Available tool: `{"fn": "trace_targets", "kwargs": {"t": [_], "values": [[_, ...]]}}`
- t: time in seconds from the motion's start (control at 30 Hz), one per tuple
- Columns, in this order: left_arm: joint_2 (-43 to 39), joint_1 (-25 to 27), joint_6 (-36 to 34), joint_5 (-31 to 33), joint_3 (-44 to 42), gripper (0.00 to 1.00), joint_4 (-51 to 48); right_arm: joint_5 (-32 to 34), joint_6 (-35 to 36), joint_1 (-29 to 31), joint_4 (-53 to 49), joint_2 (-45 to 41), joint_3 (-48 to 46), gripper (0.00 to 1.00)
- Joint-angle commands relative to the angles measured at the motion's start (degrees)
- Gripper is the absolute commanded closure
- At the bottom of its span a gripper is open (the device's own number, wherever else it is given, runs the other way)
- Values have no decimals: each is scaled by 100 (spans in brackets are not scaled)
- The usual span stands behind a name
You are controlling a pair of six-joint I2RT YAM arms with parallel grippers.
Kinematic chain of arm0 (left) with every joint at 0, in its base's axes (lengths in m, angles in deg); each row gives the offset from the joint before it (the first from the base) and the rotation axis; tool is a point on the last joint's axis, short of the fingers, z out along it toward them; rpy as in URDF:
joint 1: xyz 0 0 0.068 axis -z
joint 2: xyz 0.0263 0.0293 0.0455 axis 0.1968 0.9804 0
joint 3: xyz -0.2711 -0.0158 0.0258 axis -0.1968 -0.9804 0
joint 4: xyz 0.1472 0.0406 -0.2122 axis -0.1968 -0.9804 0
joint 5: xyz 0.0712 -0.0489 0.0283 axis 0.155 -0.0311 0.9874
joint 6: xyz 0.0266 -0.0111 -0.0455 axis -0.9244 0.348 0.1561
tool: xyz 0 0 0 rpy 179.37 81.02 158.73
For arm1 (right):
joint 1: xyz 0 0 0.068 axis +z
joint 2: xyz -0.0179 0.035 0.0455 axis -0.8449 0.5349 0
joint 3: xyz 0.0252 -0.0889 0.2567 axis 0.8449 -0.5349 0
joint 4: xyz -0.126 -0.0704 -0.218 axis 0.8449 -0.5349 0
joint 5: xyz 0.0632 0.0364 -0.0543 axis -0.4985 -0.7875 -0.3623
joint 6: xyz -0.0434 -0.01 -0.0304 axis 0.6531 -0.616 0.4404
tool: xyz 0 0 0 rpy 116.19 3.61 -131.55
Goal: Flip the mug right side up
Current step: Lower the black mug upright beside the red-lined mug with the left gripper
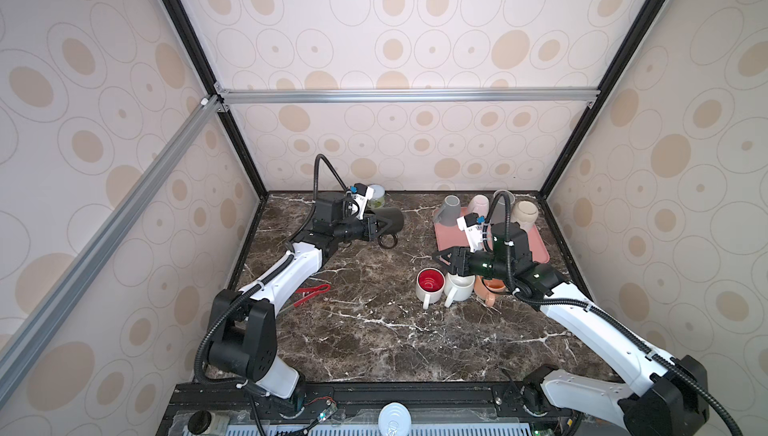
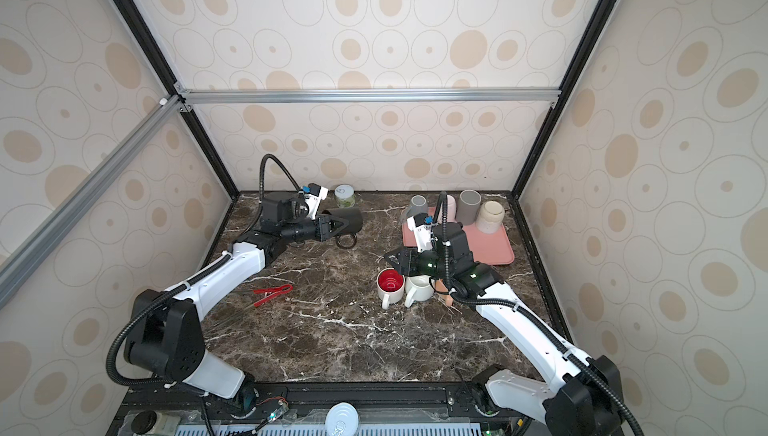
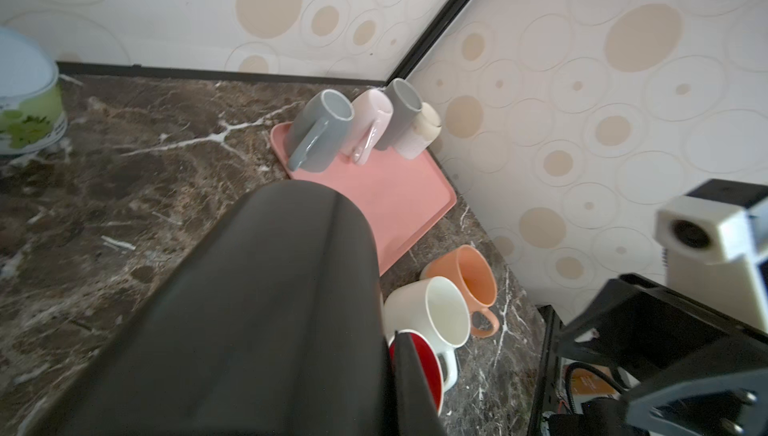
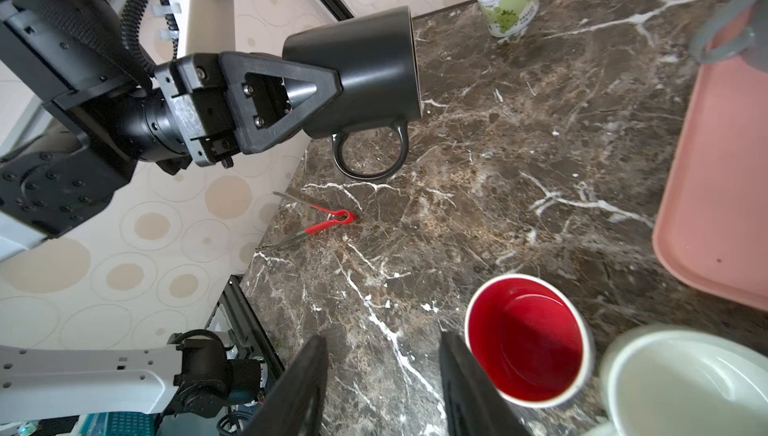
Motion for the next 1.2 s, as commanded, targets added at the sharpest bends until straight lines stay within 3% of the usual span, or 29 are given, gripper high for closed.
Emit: {"fn": "trace_targets", "kwargs": {"t": [0.0, 0.33, 0.83, 1.17], "values": [[215, 390, -998, 548, 803, 100, -925, 447, 192, 10, -428, -127, -59, 53], [1670, 1419, -2281, 2046, 2583, 100, -2974, 2471, -213, -57, -1694, -138, 120, 53], [3321, 2104, -2884, 2797, 4557, 100, -4270, 2774, -678, -530, -1955, -828, -398, 52], [3839, 2420, -3010, 3324, 5170, 100, -4718, 2873, -718, -691, -1986, -1145, -597, 52]]}}
